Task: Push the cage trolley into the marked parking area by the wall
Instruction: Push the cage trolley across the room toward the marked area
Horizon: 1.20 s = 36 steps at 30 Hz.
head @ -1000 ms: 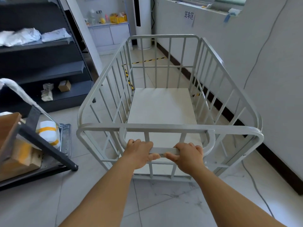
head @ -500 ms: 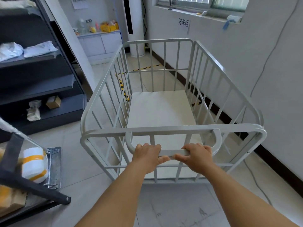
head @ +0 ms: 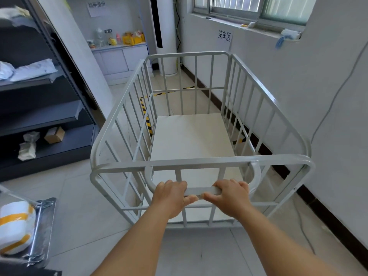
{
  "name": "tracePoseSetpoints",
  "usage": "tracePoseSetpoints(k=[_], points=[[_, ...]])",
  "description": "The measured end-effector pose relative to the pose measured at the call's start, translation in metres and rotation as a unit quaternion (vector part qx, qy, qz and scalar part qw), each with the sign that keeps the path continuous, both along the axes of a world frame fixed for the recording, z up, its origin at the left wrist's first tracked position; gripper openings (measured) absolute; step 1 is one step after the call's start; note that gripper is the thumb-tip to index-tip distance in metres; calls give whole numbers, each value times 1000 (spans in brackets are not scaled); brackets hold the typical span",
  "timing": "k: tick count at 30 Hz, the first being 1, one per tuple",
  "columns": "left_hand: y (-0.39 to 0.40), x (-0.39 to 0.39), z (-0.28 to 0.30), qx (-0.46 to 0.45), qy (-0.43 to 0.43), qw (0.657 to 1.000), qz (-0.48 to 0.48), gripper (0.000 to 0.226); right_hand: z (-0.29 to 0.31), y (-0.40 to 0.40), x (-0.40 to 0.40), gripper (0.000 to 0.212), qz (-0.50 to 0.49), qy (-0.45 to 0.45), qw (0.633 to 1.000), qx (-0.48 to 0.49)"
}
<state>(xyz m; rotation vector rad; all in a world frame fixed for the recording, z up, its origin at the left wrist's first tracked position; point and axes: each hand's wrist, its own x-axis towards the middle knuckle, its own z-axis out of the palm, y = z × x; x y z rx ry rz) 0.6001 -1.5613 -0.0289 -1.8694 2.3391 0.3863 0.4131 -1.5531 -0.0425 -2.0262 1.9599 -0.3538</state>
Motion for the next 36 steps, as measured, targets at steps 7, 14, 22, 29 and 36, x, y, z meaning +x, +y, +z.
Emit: tracePoseSetpoints(k=[7,14,22,29,36], points=[[-57,-54,7,-1,3,1000,3,44,1,-69,-57,36,17,-18,999,23],[-120,-95,7,2,0,1000,-19,48,0,-137,-99,37,27,-5,999,23],[-193,-140,1,-10,-12,1000,-23,53,6,-216,-144,37,27,-19,997,63],[-247,-167,-5,-11,-35,999,-10,53,11,-273,-169,36,32,-15,997,68],[-289,-187,-1,0,-56,998,4,54,6,-320,-188,43,58,-7,997,47]])
